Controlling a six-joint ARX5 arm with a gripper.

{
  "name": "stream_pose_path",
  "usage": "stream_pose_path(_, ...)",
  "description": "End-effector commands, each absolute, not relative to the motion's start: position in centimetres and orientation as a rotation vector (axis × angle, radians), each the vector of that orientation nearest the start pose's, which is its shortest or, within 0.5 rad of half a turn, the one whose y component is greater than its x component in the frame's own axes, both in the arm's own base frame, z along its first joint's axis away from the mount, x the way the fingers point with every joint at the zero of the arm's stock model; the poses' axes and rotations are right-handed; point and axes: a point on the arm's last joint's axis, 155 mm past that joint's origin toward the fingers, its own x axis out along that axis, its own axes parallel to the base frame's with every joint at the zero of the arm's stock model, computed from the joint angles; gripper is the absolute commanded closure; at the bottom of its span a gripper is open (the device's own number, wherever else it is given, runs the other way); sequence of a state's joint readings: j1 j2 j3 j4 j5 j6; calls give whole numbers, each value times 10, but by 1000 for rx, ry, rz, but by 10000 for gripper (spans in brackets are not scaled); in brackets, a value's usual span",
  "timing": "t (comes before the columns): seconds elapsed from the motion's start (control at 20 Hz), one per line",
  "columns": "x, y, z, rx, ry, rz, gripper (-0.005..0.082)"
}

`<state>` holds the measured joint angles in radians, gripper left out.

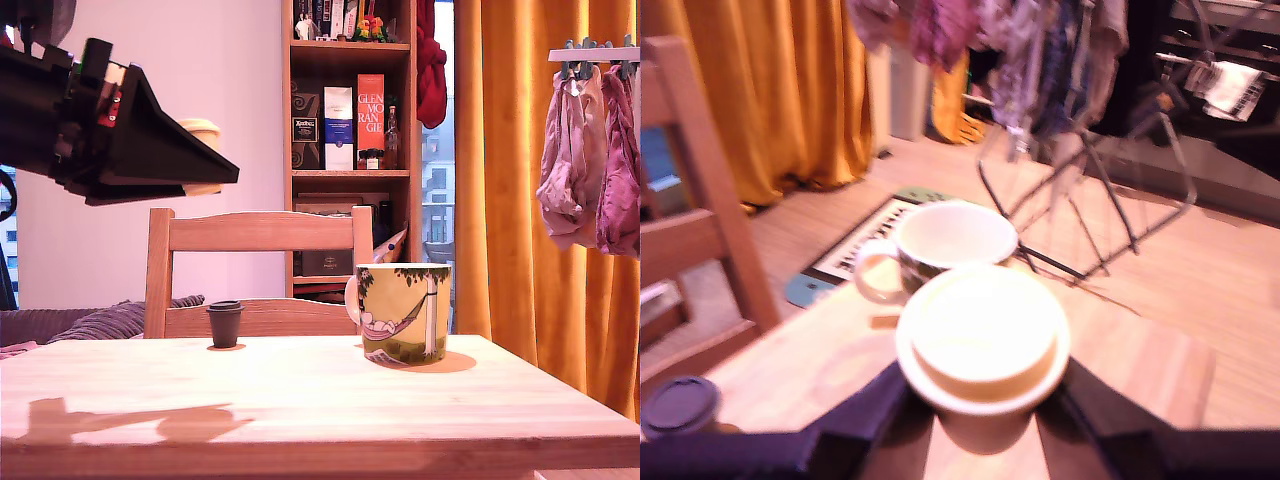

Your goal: Pick up the coffee capsules on the table and drop them inside the coffee cup

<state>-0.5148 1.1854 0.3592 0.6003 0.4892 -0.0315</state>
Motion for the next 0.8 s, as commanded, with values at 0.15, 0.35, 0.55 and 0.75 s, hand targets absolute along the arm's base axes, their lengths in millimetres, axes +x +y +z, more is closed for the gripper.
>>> stream_pose_path(0.15,273,-265,194,-26,166,-1023,612)
stream_pose_path(0.35,281,-280,208,-16,142,-1036,612)
stream_pose_path(0.55,292,-300,199,-11,182,-1061,612)
stream_pose_path(0.75,304,-329,194,-6,205,-1097,611)
